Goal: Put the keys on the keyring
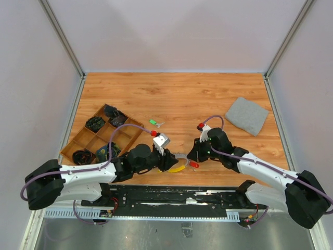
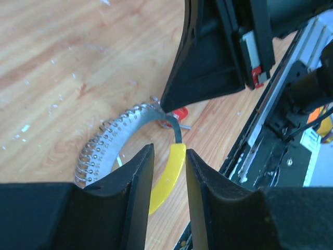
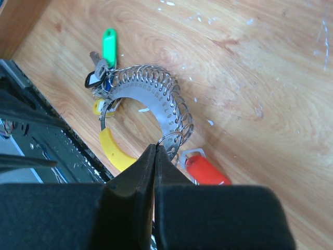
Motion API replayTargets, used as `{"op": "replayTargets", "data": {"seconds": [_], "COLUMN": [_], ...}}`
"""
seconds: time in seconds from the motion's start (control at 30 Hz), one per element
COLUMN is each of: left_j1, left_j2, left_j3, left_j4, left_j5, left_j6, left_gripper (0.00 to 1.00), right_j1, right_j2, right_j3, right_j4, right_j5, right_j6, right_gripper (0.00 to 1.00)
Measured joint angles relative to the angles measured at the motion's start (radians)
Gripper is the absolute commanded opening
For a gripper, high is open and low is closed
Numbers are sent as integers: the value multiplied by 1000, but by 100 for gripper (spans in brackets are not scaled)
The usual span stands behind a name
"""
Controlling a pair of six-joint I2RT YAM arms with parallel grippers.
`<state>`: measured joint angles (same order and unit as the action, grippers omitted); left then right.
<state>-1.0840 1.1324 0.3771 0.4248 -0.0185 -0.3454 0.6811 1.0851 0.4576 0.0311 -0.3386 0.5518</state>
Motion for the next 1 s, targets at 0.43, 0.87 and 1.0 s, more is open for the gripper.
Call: {"op": "replayTargets", "data": {"seconds": [0.43,0.87,1.0], "left_j1": [6,54,55], "left_j2": [-291,-416,-419], "left_j3": [0,132,131], "left_j4": [-43,-149,-191], "left_j5": [-103,-62,-66], "left_j6": [42,169,174], "left_gripper": [43,47,47], "right_j1": [0,0,0], "right_j2": [-251,-233,-209], "right_j3": [-26,321,297], "right_j4": [107,-196,-333], "right_j5": [-153,-44,161], "right_j6": [-236,-312,-190], "right_gripper": [1,29,27]}}
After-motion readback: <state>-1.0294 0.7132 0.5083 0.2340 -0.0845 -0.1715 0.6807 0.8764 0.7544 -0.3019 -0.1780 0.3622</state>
